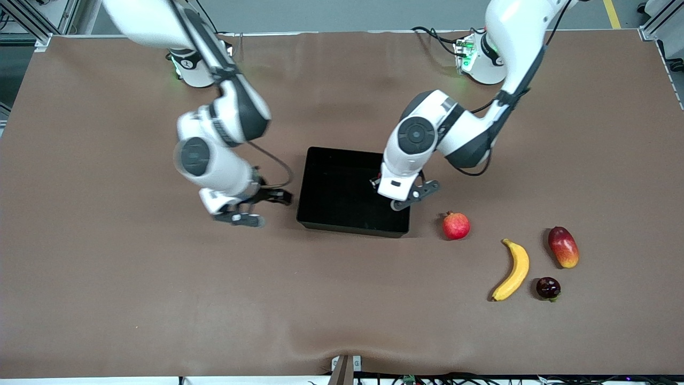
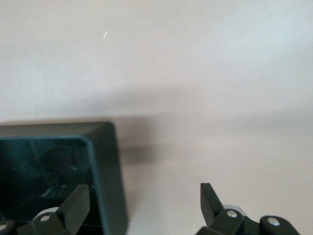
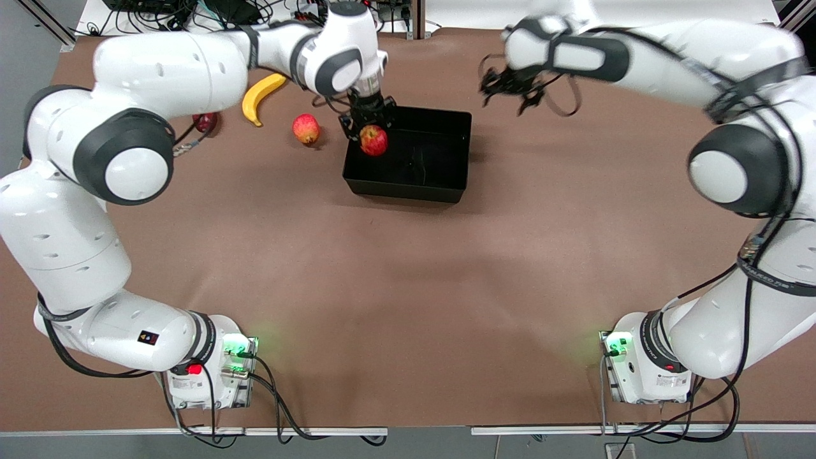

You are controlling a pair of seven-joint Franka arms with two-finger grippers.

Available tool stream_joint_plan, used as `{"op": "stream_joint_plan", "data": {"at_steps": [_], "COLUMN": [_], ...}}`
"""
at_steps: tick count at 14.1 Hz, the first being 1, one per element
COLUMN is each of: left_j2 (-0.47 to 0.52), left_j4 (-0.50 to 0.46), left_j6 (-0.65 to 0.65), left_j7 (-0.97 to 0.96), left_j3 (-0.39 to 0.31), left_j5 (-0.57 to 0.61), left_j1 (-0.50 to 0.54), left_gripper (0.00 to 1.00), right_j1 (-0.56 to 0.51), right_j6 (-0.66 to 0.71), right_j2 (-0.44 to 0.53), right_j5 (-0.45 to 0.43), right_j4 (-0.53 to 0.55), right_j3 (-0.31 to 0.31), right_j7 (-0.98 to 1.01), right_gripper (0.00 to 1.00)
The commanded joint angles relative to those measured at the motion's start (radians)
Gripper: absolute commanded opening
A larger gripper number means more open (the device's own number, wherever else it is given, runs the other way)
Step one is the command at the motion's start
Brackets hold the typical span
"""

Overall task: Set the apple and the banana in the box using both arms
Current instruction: 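Carry the apple toward the tray while the right gripper pushes the tray, then release the apple into the tray while the right gripper withdraws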

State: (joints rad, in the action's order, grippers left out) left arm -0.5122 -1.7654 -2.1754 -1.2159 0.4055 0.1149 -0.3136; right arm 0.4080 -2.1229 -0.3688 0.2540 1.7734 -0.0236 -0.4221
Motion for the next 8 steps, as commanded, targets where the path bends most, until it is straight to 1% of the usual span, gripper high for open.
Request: {"op": "stream_joint_plan", "data": {"at_steps": [1, 2, 4, 5, 6, 7, 8], "left_j2": [0.003, -0.014, -0.048, -0.058, -0.069, -0.071, -0.071], "left_j4": [-0.101, -0.109, -0.105, -0.105, -0.103, -0.103, -0.101], "left_j6": [-0.133, -0.15, -0.156, -0.161, -0.161, -0.161, -0.159], "left_j7": [-0.037, -0.059, -0.099, -0.106, -0.108, -0.108, -0.108], "left_j3": [-0.002, -0.002, -0.002, -0.002, -0.004, -0.004, -0.004], "left_j5": [0.054, 0.08, 0.112, 0.124, 0.137, 0.155, 0.172], "left_j1": [-0.007, -0.01, -0.028, -0.03, -0.03, -0.03, -0.025], "left_gripper": [0.0, 0.0, 0.0, 0.0, 0.02, 0.35, 0.84], "right_j1": [-0.138, -0.168, -0.251, -0.29, -0.339, -0.388, -0.412], "right_j6": [0.104, 0.144, 0.228, 0.251, 0.279, 0.308, 0.337], "right_j2": [0.112, 0.149, 0.217, 0.25, 0.275, 0.298, 0.327], "right_j5": [-0.009, -0.022, -0.109, -0.116, -0.117, -0.117, -0.122], "right_j4": [0.029, 0.032, 0.031, 0.031, 0.029, 0.026, 0.021], "right_j3": [0.018, 0.016, 0.019, 0.019, 0.019, 0.021, 0.021], "right_j7": [0.146, 0.175, 0.236, 0.305, 0.374, 0.42, 0.433], "right_gripper": [1.0, 1.0, 1.0, 1.0, 1.0, 1.0, 1.0]}}
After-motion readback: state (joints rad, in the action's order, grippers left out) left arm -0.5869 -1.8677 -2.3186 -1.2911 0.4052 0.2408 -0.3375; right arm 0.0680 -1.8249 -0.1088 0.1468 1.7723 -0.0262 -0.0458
